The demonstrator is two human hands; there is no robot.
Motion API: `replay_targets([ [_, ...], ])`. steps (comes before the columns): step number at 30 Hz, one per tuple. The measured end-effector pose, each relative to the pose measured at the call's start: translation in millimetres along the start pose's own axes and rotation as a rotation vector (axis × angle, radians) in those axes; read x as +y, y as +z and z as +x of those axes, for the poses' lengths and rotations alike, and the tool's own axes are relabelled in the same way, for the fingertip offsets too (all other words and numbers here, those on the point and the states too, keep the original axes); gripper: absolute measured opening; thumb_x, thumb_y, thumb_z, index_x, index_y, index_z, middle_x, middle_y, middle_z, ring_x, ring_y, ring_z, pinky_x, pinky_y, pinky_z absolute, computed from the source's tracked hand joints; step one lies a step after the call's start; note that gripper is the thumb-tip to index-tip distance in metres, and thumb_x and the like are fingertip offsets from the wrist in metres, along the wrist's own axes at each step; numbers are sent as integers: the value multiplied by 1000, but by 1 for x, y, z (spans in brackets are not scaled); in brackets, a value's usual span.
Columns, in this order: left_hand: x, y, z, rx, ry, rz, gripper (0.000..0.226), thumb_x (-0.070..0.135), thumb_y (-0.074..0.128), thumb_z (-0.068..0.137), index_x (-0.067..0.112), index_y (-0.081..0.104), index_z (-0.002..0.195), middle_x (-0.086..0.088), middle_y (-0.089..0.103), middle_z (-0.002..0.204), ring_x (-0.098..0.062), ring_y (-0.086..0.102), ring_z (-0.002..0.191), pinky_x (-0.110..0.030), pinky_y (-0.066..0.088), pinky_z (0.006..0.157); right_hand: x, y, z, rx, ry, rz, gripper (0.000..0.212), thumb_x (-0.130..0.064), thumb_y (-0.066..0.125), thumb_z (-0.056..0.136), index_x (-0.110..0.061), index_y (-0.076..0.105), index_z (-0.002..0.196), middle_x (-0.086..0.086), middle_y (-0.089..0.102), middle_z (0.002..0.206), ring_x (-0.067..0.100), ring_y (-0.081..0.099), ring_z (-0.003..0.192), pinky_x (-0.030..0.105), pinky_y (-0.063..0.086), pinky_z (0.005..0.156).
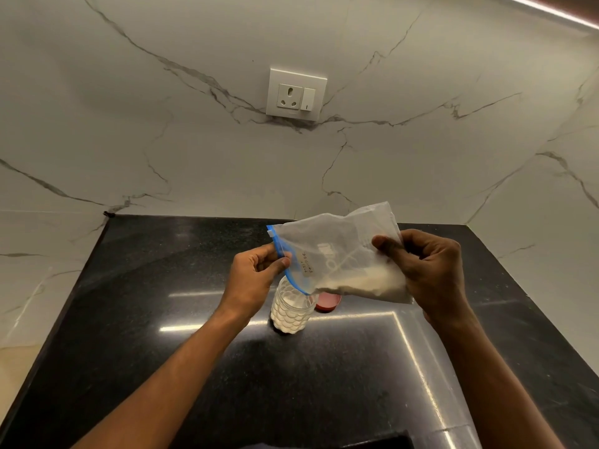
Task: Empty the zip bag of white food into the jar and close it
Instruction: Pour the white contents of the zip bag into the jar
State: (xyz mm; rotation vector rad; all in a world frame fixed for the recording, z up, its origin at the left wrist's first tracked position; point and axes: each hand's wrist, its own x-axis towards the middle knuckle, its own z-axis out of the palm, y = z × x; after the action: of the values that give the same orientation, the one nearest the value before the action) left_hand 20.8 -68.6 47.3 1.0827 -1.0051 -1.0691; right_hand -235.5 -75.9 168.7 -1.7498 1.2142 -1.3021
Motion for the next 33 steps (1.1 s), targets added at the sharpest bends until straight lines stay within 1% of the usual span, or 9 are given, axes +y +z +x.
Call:
replay_targets([
  [4,-1,0,-1,-9,-7,2,30,2,72,96,30,76,107,18,83,103,-4,78,103,-14,60,79,-2,1,4,7,2,-1,8,-36,82,82,-28,80,79,-1,80,82,16,77,71,25,63,63],
  [7,0,0,-1,-7,-6,5,29,4,72,96,30,76,107,18,82,103,-4,78,104,-14,60,79,-2,1,5,18,11,-3,10,-38,82,81,-28,82,79,-2,80,80,14,75,69,25,62,63],
  [11,0,0,1,3,-3,13,28,6,73,96,28,77,111,11,83,108,-7,77,107,-18,61,83,-1,2,4,29,25,7,13,-39,83,80,-25,82,80,2,79,77,16,73,66,31,61,62],
  [14,0,0,1,9,-12,12,26,6,73,96,25,77,114,7,82,110,-8,77,107,-20,62,85,-2,3,4,22,29,16,11,-38,83,80,-28,81,77,2,79,76,16,74,66,30,62,62],
  [19,-1,2,0,6,-29,9,26,6,73,96,25,77,113,8,82,109,-8,77,107,-18,61,82,-2,0,4,19,33,28,15,-41,83,79,-26,82,79,3,79,77,17,73,66,29,62,63],
  [22,-1,3,0,2,-27,6,26,6,73,95,26,77,112,12,83,107,-7,78,106,-18,61,82,-1,-1,3,18,33,24,14,-40,83,80,-26,82,81,2,79,77,16,74,66,28,62,62],
  [27,-2,2,2,8,-24,0,26,6,74,95,21,77,116,6,83,111,-10,78,107,-19,62,84,-3,0,4,5,22,34,14,-44,82,79,-30,82,79,0,79,77,14,74,65,25,61,61],
  [30,-3,1,2,7,-25,6,26,6,74,96,24,77,114,8,83,110,-9,78,107,-19,62,83,-3,1,5,-7,17,27,11,-41,82,81,-30,82,79,0,79,77,14,73,65,24,60,60],
  [33,-4,1,2,3,-27,12,26,6,74,95,26,77,113,9,83,110,-9,78,107,-19,62,84,-1,0,7,6,26,20,12,-39,83,81,-27,82,81,2,79,77,16,74,66,27,62,61],
])
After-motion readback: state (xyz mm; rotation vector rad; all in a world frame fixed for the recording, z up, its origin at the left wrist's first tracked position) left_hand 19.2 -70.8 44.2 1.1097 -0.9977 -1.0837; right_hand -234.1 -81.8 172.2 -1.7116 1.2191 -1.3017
